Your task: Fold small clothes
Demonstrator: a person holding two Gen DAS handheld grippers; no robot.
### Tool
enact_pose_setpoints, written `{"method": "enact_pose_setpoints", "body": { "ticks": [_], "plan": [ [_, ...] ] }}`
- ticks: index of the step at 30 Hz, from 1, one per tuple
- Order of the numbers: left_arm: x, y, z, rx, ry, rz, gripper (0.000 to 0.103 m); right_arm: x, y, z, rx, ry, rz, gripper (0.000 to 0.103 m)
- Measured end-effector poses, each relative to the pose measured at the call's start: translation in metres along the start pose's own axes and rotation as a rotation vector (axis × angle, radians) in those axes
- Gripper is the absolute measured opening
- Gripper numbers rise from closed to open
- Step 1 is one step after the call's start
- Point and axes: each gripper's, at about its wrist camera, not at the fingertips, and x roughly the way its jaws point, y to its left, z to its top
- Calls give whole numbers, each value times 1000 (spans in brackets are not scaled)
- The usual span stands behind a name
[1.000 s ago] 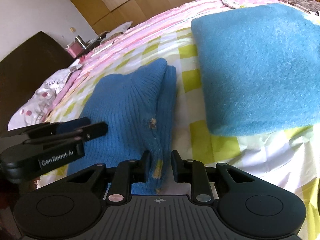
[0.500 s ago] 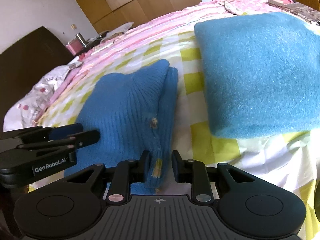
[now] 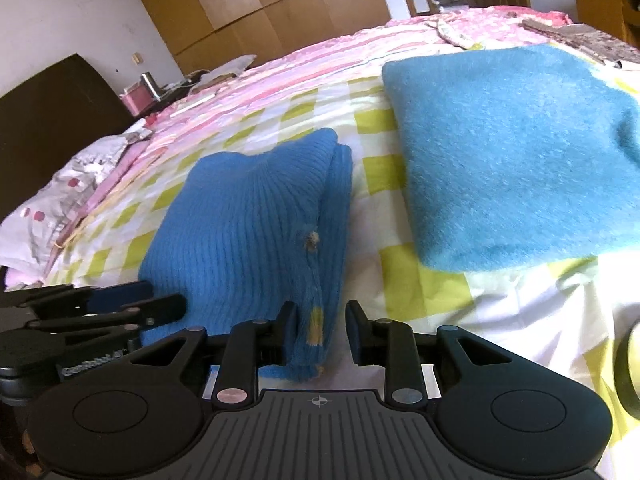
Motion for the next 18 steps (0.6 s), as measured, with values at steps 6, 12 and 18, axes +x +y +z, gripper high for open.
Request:
{"method": "enact_pose_setpoints", "body": {
  "ticks": [6, 12, 18],
  "plan": [
    [-6, 3, -8, -25, 5, -9, 43, -7, 1, -5, 20, -16, -35, 31],
    [-8, 4, -11, -40, 10, -14, 43, -12, 3, -14, 25, -20, -51, 32],
    [-8, 3, -14, -34, 16, -10, 44, -9, 4, -13, 22, -19, -53, 32]
  ]
}}
